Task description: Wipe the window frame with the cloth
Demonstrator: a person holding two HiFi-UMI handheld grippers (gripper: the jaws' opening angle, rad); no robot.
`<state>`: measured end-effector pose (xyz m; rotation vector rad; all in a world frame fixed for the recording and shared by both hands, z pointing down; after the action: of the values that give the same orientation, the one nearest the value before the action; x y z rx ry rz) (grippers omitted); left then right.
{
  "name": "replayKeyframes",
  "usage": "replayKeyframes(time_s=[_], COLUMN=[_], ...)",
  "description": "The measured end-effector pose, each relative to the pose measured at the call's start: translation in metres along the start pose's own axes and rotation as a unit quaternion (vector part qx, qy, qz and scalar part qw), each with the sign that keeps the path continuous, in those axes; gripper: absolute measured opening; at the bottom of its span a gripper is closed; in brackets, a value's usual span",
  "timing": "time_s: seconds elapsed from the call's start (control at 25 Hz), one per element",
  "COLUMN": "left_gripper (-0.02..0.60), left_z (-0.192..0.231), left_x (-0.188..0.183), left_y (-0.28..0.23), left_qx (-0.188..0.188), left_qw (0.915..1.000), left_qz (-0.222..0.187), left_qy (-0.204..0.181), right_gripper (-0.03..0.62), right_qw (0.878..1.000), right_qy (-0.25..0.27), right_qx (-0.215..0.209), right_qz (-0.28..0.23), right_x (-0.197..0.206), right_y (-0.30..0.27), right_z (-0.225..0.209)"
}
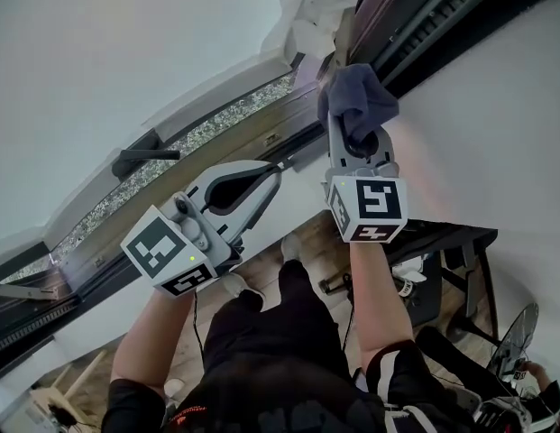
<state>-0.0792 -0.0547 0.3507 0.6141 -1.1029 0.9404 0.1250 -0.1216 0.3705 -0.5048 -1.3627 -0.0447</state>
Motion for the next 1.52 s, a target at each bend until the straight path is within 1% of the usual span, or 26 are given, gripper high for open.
replayKeyframes(time_s=[0.72,1.2,1.52], left_gripper=[0.021,0.021,0.021], left_z=[0.007,0.007,0.006], left_x=[0.027,0.04,0.044], left_y=[-0.006,-0.012,-0.014], left_qx=[0.001,0.0,0.0], left_qw=[0.9995,0.999,0.9989], left_qz=[0.022,0.029,0.027], left_qy=[0.02,0.033,0.038], right_gripper=[0.052,0.052,0.052], right_qw=[0.999,0.997,0.996], right_qy=[-0.025,-0.035,-0.037], right_qx=[-0.005,-0.015,-0.018], right_qz=[0.042,0.064,0.08], right_x=[0.051,0.073,0.084], right_y=[-0.007,-0.01,-0.011], right_z=[0.002,0.003,0.003])
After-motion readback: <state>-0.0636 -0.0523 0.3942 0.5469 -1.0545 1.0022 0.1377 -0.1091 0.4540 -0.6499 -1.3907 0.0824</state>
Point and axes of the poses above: the fingertips, and each gripper's own axes: y backward along the fingers, z to its left, x out of its underside, the point moved 9 cm from there along y, backward along the fingers, and after that the axes turned 6 degrees about z, right-handed, at the moved point
